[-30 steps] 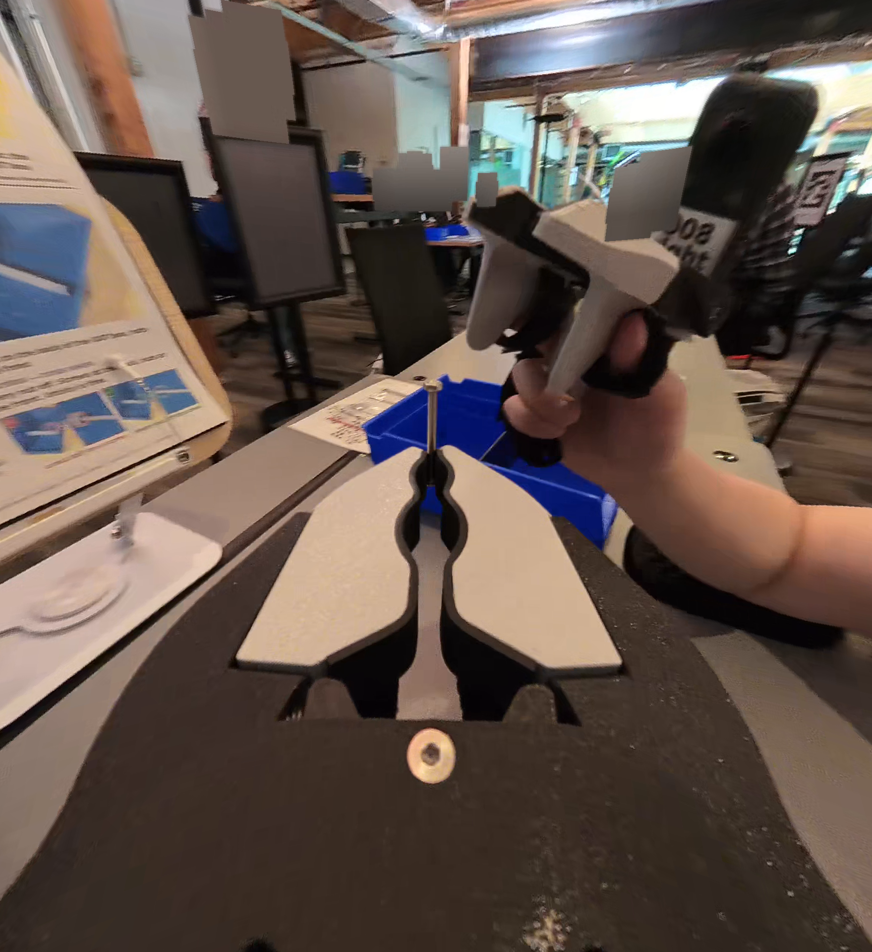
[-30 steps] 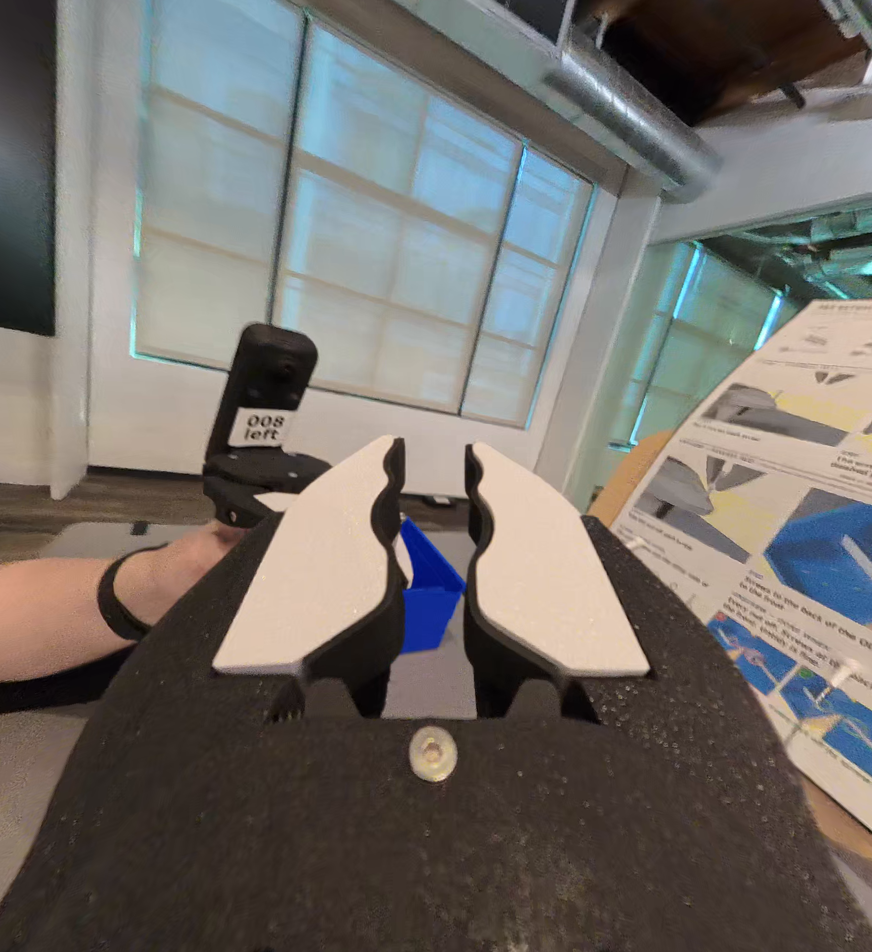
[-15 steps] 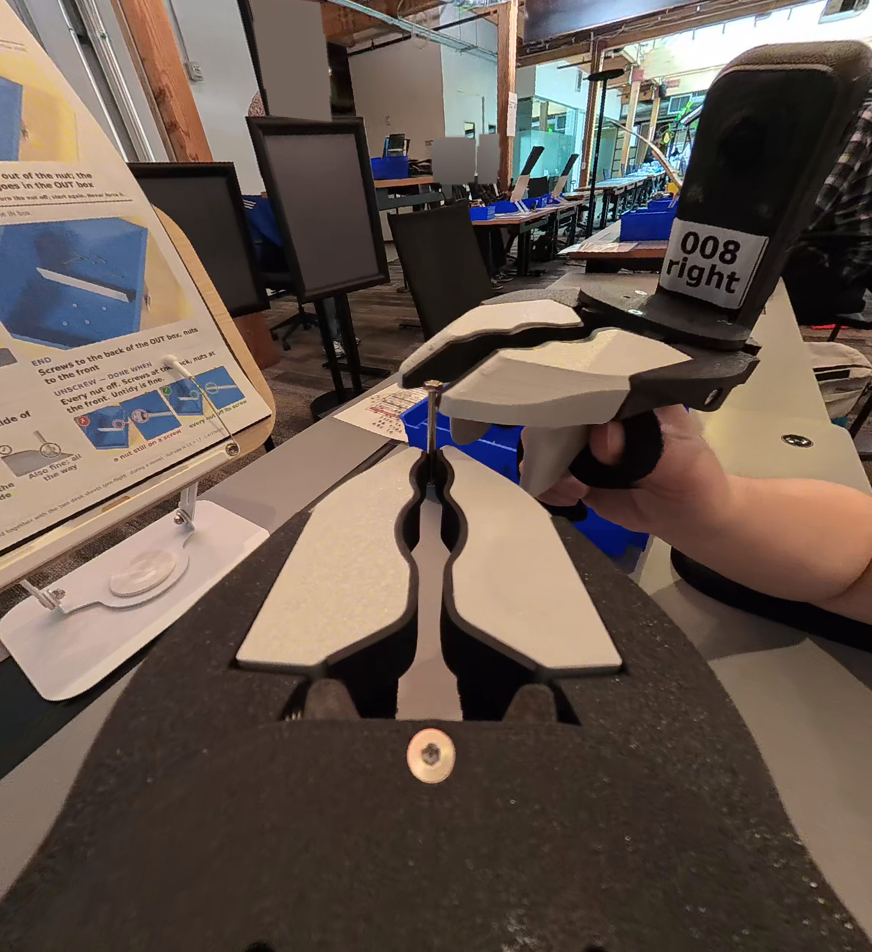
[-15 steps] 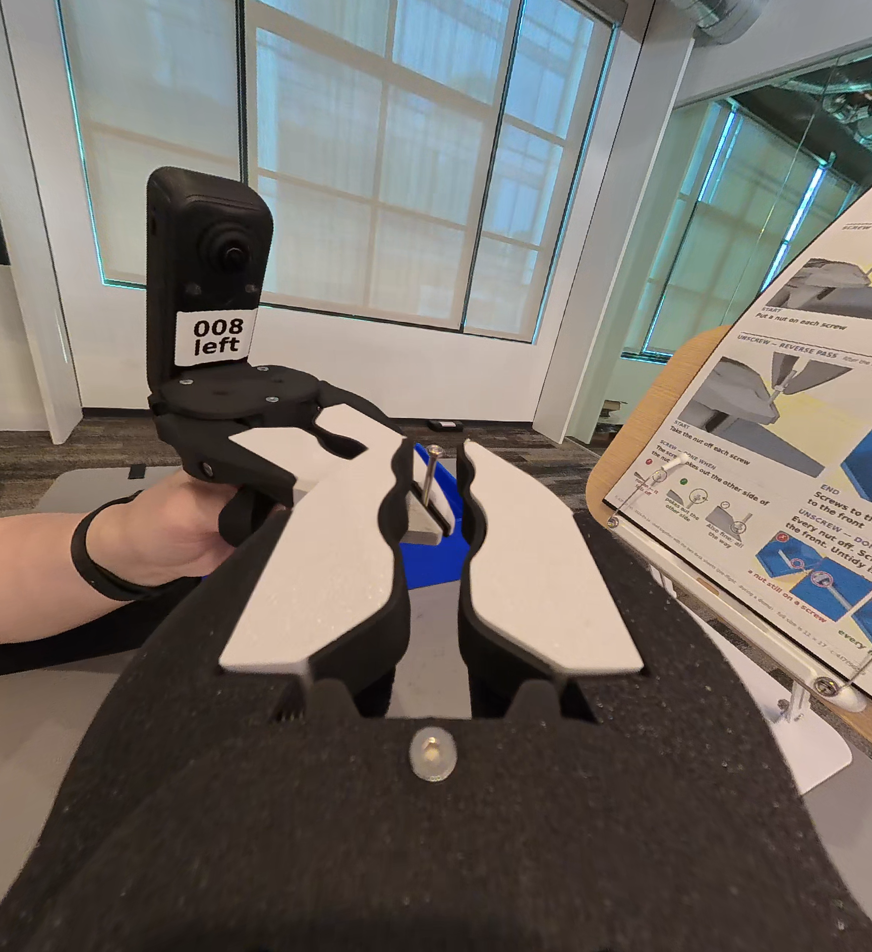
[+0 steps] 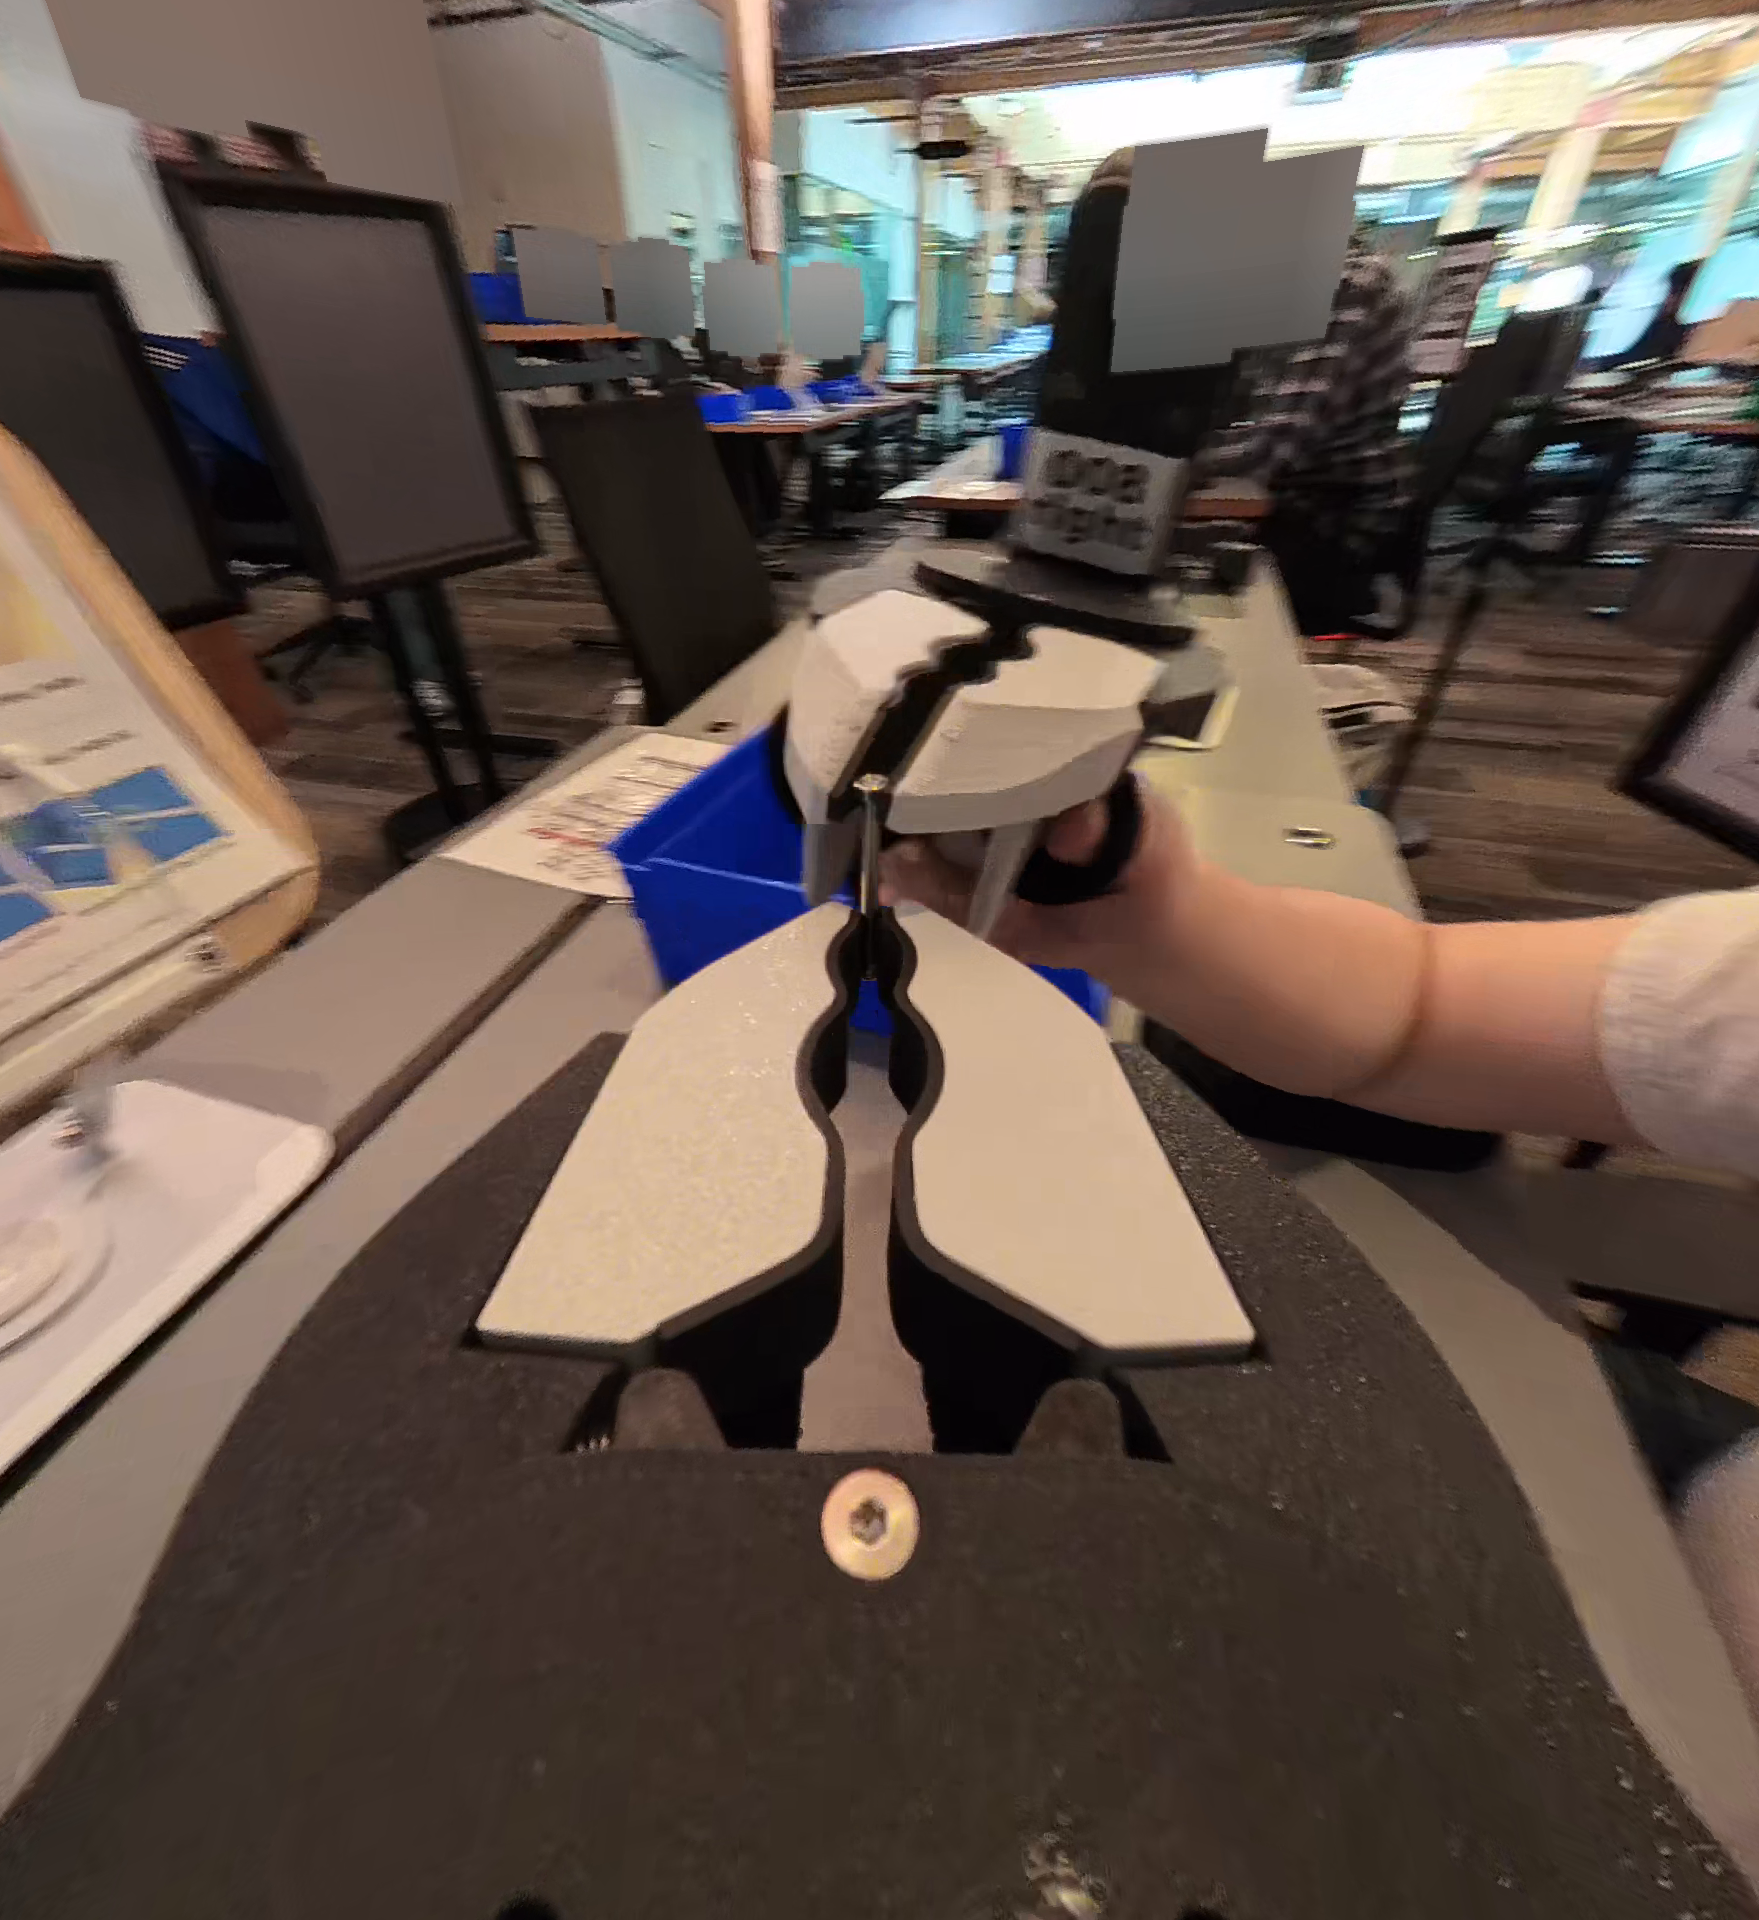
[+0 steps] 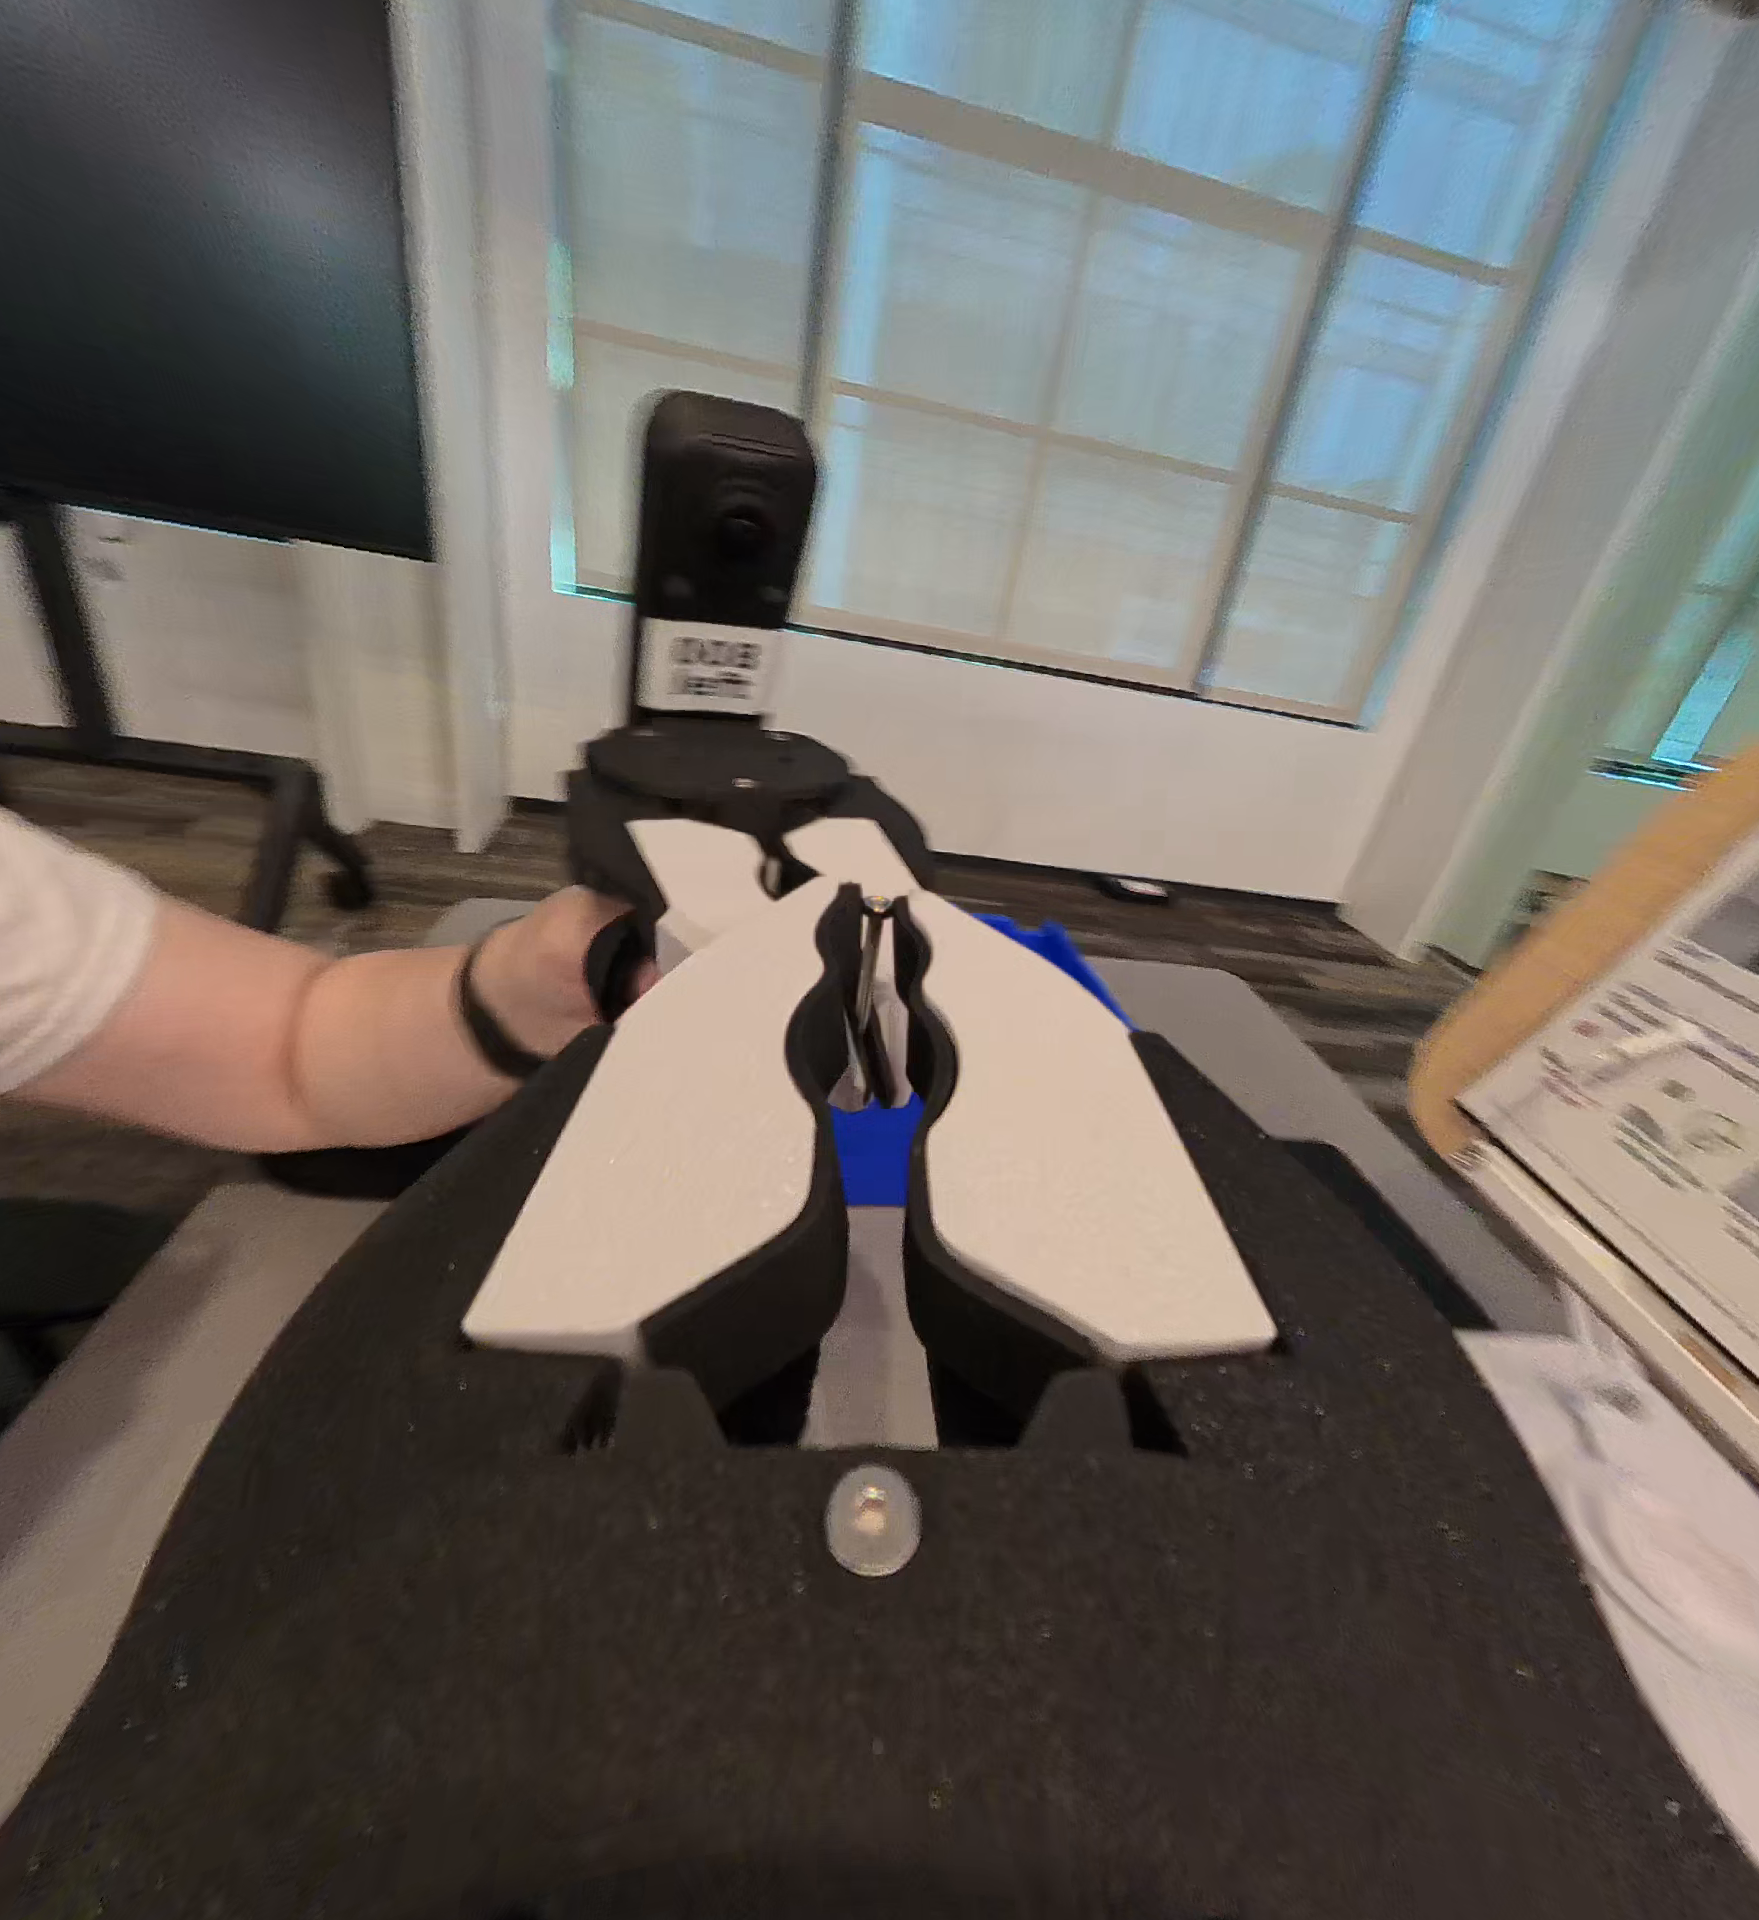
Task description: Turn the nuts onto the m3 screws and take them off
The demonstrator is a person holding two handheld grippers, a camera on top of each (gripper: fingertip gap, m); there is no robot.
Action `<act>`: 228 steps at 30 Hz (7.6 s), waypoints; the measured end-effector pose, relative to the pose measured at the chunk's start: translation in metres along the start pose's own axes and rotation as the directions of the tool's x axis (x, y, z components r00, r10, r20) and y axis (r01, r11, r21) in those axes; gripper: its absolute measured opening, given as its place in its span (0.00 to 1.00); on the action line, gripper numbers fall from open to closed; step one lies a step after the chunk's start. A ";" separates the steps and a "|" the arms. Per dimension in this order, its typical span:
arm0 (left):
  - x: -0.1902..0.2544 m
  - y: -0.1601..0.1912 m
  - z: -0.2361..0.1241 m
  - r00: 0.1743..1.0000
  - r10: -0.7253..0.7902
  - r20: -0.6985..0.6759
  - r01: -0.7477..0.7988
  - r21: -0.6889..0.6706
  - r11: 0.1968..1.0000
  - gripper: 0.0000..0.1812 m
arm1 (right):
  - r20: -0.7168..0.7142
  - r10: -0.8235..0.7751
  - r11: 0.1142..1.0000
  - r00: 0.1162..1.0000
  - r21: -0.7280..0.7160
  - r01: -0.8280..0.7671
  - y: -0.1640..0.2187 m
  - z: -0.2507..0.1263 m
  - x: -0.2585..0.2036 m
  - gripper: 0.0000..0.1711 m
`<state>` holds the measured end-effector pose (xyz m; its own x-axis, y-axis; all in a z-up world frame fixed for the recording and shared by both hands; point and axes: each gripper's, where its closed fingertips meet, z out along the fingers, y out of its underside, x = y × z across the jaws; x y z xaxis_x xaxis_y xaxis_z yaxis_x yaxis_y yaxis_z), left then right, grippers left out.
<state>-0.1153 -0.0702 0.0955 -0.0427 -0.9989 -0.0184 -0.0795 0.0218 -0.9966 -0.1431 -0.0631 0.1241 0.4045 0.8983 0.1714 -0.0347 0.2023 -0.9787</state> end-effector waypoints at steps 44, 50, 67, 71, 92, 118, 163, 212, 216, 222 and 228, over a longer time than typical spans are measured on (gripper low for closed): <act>-0.039 0.004 -0.004 0.938 0.077 0.337 -0.089 0.020 0.996 0.01 | -0.306 0.016 0.997 0.952 0.081 0.009 -0.005 -0.006 0.030 0.17; -0.044 0.006 -0.006 0.896 0.133 0.423 -0.141 -0.014 0.990 0.01 | -0.408 -0.095 0.994 0.908 0.003 0.106 0.010 0.002 0.031 0.13; -0.056 0.027 0.001 0.830 0.220 0.513 -0.169 -0.144 0.975 0.01 | -0.440 -0.100 0.994 0.892 -0.006 0.109 0.010 -0.002 0.036 0.16; -0.060 0.025 -0.003 0.826 0.193 0.530 -0.150 -0.125 0.981 0.01 | -0.456 -0.120 0.992 0.882 -0.028 0.120 0.012 -0.001 0.037 0.16; -0.063 0.032 0.000 0.791 0.234 0.566 -0.169 -0.166 0.971 0.01 | -0.449 -0.031 0.999 0.893 -0.034 0.017 0.031 0.002 0.047 0.12; -0.078 0.036 -0.008 0.772 0.225 0.595 -0.164 -0.155 0.974 0.01 | -0.473 0.006 1.000 0.881 -0.010 -0.012 0.034 -0.002 0.054 0.16; -0.001 0.011 0.010 0.997 -0.053 -0.046 0.055 0.038 0.998 0.01 | 0.172 0.140 0.987 0.975 0.054 -0.151 0.015 -0.008 0.004 0.03; -0.040 -0.005 -0.010 0.943 0.018 0.332 -0.088 0.197 0.976 0.01 | -0.444 -0.076 0.995 0.893 0.025 0.097 0.001 0.001 0.026 0.12; -0.032 -0.005 -0.005 0.938 0.066 0.339 -0.133 0.179 0.975 0.01 | -0.466 -0.085 0.995 0.881 0.012 0.102 0.004 0.003 0.024 0.12; -0.028 -0.005 -0.003 0.926 0.106 0.362 -0.173 0.158 0.972 0.01 | -0.437 0.018 0.999 0.900 0.049 0.003 0.004 0.001 0.025 0.08; -0.028 -0.004 -0.003 0.927 0.107 0.361 -0.173 0.156 0.973 0.01 | -0.396 0.040 0.998 0.917 0.060 -0.017 0.004 0.003 0.021 0.03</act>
<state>-0.1168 -0.0425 0.1005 0.3110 -0.9381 -0.1526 0.0854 0.1874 -0.9786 -0.1376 -0.0418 0.1239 0.7318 0.6775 0.0737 -0.0962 0.2098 -0.9730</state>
